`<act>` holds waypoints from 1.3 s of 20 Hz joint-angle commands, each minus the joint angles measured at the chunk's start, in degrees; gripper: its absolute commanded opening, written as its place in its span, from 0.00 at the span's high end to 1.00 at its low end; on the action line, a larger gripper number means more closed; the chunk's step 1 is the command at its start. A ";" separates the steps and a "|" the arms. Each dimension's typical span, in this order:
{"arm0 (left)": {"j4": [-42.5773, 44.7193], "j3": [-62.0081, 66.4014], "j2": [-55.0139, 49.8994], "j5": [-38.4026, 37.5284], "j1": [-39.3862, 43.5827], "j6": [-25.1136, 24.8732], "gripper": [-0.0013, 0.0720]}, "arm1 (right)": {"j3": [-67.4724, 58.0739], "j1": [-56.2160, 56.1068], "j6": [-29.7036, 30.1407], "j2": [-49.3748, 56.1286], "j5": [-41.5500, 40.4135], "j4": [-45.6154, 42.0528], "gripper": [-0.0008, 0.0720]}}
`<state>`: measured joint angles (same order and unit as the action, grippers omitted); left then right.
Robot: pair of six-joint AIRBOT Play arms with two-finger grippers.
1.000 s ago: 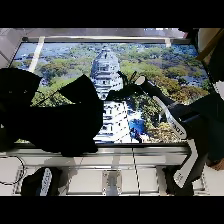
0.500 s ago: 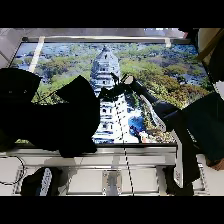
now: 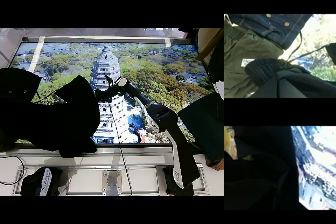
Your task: Fold the clothes and pants, and hang the long-sleeved shirts on hangers.
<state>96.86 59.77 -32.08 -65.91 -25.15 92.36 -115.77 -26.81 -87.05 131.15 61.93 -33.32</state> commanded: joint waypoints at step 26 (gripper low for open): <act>-3.85 0.07 -10.62 14.51 4.94 -2.32 0.97 | 4.48 5.95 6.60 -28.96 3.87 -27.10 0.98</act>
<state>90.35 59.79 -37.78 -52.45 -20.21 89.52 -112.09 -20.38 -80.31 93.06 73.63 -60.45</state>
